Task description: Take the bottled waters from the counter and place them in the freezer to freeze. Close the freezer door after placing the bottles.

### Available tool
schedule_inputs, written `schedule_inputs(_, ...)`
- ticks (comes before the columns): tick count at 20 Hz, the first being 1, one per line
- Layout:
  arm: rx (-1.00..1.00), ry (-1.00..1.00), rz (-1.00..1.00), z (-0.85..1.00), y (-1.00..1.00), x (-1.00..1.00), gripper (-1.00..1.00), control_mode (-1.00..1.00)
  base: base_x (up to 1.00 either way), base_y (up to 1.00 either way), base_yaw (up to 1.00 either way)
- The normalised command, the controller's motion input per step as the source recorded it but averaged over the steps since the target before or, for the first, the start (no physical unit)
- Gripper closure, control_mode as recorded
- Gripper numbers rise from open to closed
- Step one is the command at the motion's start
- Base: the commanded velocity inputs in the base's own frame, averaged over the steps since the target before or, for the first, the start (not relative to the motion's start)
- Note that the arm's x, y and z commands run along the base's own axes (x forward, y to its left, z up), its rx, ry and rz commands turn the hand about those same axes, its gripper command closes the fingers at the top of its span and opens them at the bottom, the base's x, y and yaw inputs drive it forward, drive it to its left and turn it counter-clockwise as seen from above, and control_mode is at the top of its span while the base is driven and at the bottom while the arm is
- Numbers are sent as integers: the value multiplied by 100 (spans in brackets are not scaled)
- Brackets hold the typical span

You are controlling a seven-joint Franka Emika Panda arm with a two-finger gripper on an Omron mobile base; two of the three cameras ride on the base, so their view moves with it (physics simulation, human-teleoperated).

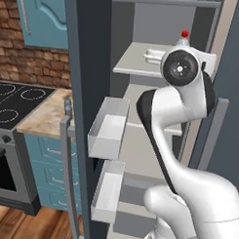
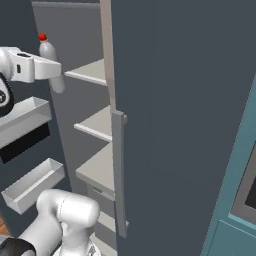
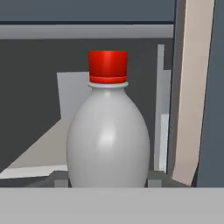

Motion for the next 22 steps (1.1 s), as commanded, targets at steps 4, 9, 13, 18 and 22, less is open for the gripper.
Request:
schedule_inputs(4,0,0,0,1,0,48,100,-100,0,0,0)
schedule_inputs(9,0,-1,0,20,0,25,100,-100,0,0,0)
schedule_inputs(13,0,1,0,10,-3,40,100,-100,0,0,0)
schedule_inputs(18,0,5,0,0,-7,49,100,-100,0,0,0)
schedule_inputs(22,0,0,0,0,-4,48,100,-100,0,0,0)
